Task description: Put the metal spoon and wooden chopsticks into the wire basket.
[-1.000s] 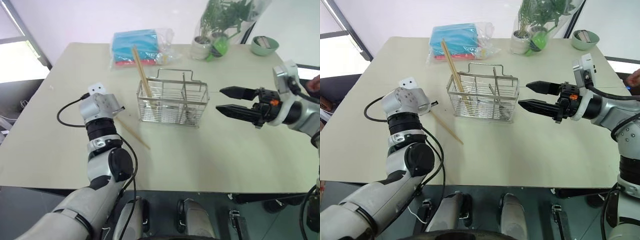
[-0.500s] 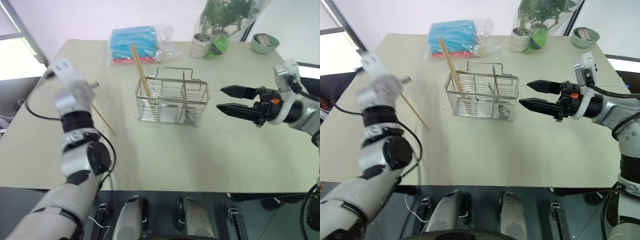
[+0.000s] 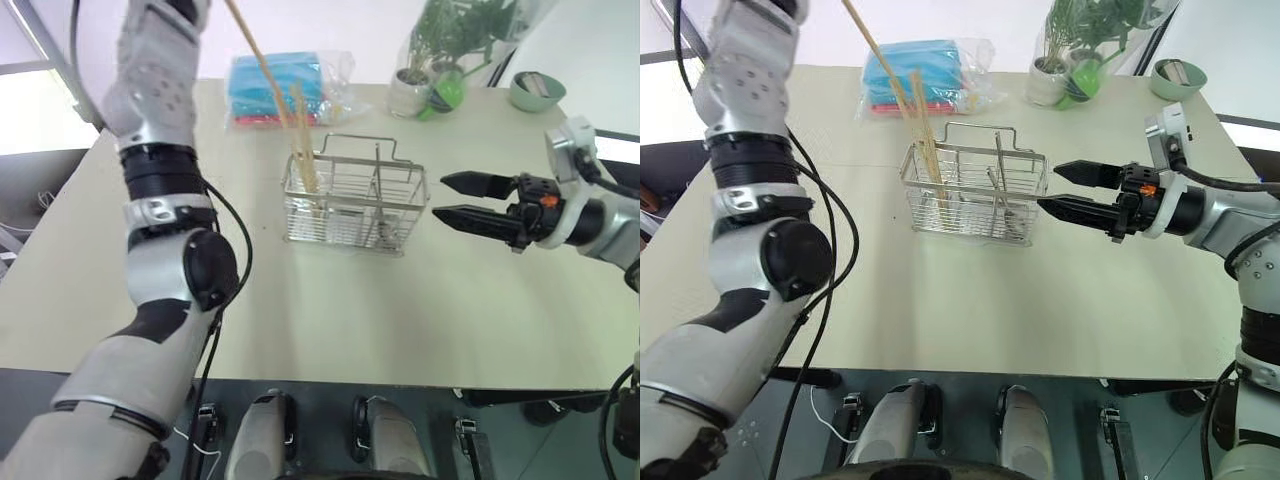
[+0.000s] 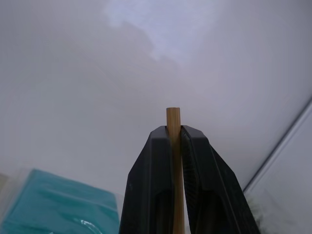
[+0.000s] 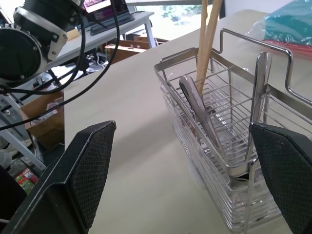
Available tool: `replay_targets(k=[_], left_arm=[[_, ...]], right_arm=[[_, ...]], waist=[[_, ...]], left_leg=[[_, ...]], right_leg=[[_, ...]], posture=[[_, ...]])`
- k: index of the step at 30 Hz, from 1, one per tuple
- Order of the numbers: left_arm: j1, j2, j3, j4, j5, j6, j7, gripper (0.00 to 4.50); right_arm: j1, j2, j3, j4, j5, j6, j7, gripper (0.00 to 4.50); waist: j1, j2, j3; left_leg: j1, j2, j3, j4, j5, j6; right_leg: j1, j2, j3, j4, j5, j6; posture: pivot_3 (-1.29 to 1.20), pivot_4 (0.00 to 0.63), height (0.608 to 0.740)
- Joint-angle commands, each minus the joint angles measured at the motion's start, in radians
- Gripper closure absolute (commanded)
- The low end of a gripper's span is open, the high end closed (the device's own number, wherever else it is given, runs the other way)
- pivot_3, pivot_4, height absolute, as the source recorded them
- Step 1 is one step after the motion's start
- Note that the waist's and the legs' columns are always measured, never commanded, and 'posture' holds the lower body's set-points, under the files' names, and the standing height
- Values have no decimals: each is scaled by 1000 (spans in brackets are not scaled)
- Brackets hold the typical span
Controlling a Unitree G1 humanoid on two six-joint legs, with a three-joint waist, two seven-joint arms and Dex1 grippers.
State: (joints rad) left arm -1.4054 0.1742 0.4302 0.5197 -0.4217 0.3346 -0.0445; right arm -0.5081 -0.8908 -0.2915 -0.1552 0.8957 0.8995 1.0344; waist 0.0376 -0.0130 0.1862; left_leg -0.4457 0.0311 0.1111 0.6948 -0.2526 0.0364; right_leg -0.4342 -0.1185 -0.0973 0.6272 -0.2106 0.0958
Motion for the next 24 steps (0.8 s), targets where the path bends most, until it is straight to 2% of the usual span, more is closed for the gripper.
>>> replay_targets(k=[1,9,13,24], left_arm=[[27,4,-121,-90,48,-30,-80,4462],[96,5,-237,-159,84,-5,-150,4462],[157,-29,-276,-232,74,64,-146,4462],[273,-77,-248,-361,51,199,-42,4462]], right_arm=[[11,-14,-67,-46,38,7,-25,0],[47,-13,-104,-68,58,5,-60,0],[49,-8,-108,-68,60,-2,-70,0],[35,-10,-94,-50,48,-19,-61,0]], waist=[[0,0,0],[1,0,0],[2,0,0],[0,1,0]], left_leg=[[0,0,0,0,0,0],[0,1,0,0,-3,5],[0,1,-1,1,-3,5],[0,1,-1,1,-4,7]], right_leg=[[0,0,0,0,0,0],[0,0,0,0,0,0],[0,0,0,0,0,0],[0,0,0,1,0,0]], posture=[[0,150,715],[0,150,715],[0,150,715],[0,150,715]])
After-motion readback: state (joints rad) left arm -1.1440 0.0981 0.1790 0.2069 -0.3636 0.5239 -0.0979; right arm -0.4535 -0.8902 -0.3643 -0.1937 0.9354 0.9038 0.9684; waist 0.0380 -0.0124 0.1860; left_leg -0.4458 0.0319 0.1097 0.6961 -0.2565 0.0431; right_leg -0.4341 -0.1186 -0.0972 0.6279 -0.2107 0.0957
